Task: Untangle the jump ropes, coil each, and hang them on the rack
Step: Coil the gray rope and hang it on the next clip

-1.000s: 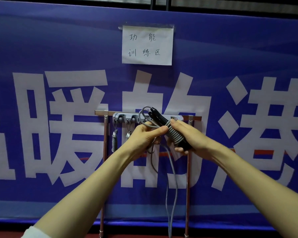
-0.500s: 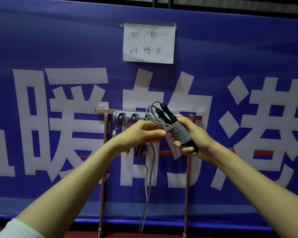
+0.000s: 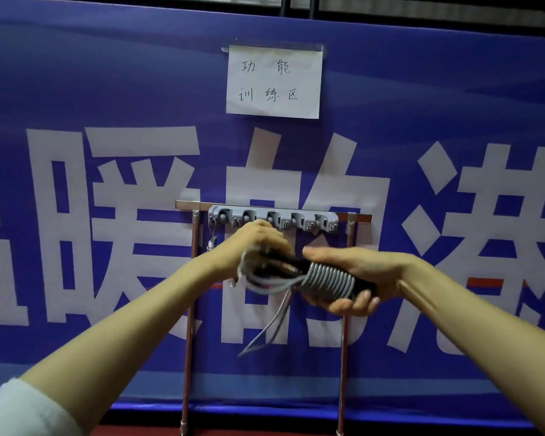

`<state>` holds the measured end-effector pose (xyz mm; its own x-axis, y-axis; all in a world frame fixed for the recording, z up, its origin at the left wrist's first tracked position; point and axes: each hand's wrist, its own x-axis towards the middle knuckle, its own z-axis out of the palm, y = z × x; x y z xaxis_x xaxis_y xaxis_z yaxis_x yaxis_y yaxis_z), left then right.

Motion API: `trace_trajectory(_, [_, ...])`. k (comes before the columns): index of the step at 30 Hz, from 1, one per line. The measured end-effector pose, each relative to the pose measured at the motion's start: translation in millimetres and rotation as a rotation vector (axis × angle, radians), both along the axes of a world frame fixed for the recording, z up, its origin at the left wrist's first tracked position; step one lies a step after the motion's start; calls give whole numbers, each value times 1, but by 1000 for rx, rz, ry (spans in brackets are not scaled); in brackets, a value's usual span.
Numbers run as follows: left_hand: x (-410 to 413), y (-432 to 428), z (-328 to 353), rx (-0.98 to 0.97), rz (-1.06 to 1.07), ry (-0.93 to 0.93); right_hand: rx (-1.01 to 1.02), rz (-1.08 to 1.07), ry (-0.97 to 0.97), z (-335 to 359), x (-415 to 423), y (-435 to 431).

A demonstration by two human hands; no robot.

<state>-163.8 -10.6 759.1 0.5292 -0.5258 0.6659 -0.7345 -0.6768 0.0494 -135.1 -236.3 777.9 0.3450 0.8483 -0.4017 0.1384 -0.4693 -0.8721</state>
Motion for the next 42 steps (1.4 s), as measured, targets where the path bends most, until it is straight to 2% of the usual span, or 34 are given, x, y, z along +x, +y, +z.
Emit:
trace_trajectory(3, [6,4,11,343,102,-162,-157,-9,-140,0,1,5])
trace_trajectory(5, [5,2,17,431,156,-284,-162,-58,-175,-1,6,7])
trace_trajectory(8, [5,3,16,410,233,-456,-100,-160,-185,-3,14,8])
trace_trajectory(10, [4,0,8,376,290,-544,-108,-215,-302,-4,19,8])
trace_trajectory(13, [4,-10,-4,263,339,-564,-223,-218,-727,-4,21,19])
trace_trajectory(15, [6,-17,-12,160,375,-532,-221,-227,-951,-3,23,27])
trace_trajectory(17, [6,-25,-20,42,421,-466,-223,-325,-1170,0,24,29])
trace_trajectory(21, [-1,-36,-22,-264,549,-79,-274,-509,-1710,-7,29,30])
trace_trajectory(23, [1,-36,-23,-304,608,45,-219,-560,-1872,-11,30,29])
trace_trajectory(26, [10,-31,-32,-229,689,200,-166,-654,-1962,-3,31,25])
trace_trajectory(28, [18,-25,-38,-355,644,268,-137,-705,-1989,0,33,23])
trace_trajectory(31, [24,-24,-42,-544,566,212,-120,-774,-1970,1,37,22])
trace_trajectory(33, [21,-28,-43,-640,409,297,-149,-781,-1990,-1,40,21])
trace_trajectory(35, [15,-34,-41,-706,210,525,-144,-753,-2069,-6,47,20])
trace_trajectory(37, [12,-39,-31,-736,90,671,-84,-676,-2140,-13,53,22])
trace_trajectory(42, [21,-45,-13,-1041,-163,746,50,-595,-2257,-29,67,23])
